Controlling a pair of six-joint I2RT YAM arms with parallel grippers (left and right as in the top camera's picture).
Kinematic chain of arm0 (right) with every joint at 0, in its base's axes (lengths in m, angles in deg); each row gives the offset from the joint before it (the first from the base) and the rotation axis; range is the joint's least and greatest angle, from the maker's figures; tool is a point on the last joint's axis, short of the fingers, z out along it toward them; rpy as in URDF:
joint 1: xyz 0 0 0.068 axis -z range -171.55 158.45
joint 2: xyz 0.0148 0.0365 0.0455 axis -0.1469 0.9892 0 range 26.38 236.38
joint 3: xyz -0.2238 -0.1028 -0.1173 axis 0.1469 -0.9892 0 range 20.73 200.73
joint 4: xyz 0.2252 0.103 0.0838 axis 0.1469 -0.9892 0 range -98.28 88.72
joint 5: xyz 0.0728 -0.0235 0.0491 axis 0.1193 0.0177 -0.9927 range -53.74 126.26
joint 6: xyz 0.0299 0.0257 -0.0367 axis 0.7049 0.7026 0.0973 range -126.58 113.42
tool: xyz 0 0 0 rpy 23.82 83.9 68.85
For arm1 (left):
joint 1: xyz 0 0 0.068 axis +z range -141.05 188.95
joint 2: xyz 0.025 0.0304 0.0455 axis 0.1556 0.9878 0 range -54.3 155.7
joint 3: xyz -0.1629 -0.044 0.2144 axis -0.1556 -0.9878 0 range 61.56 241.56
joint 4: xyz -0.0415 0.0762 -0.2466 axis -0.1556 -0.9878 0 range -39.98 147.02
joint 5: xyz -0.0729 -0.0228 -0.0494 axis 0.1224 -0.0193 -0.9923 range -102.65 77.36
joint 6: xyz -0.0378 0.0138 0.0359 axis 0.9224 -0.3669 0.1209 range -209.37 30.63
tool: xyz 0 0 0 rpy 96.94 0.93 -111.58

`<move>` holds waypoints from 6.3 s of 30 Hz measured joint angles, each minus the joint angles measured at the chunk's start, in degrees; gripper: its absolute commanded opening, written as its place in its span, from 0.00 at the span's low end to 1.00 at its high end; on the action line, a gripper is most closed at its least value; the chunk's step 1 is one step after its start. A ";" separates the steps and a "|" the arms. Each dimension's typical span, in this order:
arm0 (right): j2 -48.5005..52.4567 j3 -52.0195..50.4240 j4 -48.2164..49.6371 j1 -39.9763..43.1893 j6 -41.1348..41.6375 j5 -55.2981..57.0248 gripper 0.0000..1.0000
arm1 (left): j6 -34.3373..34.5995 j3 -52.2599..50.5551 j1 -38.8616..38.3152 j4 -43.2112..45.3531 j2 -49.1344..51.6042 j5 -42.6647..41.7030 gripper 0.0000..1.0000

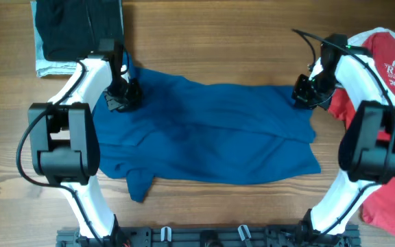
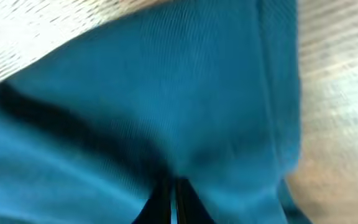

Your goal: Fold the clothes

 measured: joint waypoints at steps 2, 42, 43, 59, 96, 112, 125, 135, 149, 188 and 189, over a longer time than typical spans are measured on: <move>1.01 0.00 0.85 0.00 0.02 0.02 0.04 | 0.07 0.00 0.00 1.38 0.04 0.04 0.30; -12.35 34.40 -19.45 11.58 3.17 -1.68 0.86 | 3.50 7.58 3.30 -12.04 -34.62 1.62 1.00; -16.68 35.01 -21.18 11.58 3.06 -2.08 0.87 | 3.50 7.63 3.30 -14.71 -37.62 2.56 1.00; -52.54 16.28 -31.47 1.51 1.29 -3.65 0.89 | 7.96 6.78 3.30 -42.01 -55.74 9.99 1.00; -54.45 -4.74 -18.86 1.49 1.27 -4.74 0.89 | 24.28 -50.77 -5.79 4.37 -37.40 -5.68 0.04; -51.71 -43.89 5.27 1.97 25.49 4.92 0.80 | 23.93 -47.10 -5.79 1.40 -38.38 -5.60 0.05; -33.42 -44.81 14.99 9.81 27.34 11.56 0.67 | 22.10 -47.10 -5.79 1.16 -38.38 -5.60 0.05; -33.20 -44.81 16.26 9.81 27.06 12.96 0.52 | 21.70 -47.10 -5.79 1.40 -38.38 -5.60 0.04; -33.33 -47.36 21.20 9.81 28.59 10.51 0.04 | 21.66 -43.93 -5.79 -4.31 -38.40 -5.60 0.04; -37.79 -21.86 18.51 0.81 19.45 4.17 0.99 | 12.26 -22.23 -5.84 10.69 -38.27 7.34 0.75; -39.10 -21.59 16.11 0.81 19.06 2.19 0.99 | 12.22 -22.27 -5.84 9.51 -37.55 7.10 0.68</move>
